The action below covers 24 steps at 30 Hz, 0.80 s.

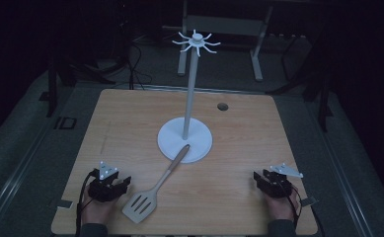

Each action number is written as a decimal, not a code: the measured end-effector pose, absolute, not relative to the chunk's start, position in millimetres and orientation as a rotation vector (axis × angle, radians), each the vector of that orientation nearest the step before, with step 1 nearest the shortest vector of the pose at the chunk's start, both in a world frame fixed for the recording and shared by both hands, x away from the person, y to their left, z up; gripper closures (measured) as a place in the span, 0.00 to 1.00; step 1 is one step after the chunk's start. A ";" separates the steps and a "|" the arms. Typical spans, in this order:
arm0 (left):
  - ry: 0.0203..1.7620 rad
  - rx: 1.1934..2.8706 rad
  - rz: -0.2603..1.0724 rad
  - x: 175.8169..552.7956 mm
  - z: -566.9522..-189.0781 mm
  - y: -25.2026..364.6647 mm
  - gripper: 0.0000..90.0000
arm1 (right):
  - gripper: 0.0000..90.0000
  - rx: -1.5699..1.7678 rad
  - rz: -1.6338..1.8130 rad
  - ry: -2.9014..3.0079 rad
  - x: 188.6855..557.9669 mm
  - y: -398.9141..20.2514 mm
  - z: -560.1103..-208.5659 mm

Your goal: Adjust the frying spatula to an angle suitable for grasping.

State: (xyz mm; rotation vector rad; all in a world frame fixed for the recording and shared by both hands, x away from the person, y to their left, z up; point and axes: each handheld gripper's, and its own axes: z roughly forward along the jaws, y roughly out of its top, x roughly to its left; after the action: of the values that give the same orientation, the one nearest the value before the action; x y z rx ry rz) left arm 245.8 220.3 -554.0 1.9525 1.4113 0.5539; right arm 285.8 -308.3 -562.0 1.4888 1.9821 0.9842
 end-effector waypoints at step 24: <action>1.365 1.989 0.517 245.6 -535.9 206.7 0.56 | 0.75 1.385 1.019 1.886 276.5 -314.9 -552.0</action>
State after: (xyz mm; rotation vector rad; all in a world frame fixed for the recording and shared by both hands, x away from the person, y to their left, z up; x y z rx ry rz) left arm 245.6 206.7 -535.9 1.9893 1.3646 0.5168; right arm 276.5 -314.9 -552.0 1.3845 1.8859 1.0192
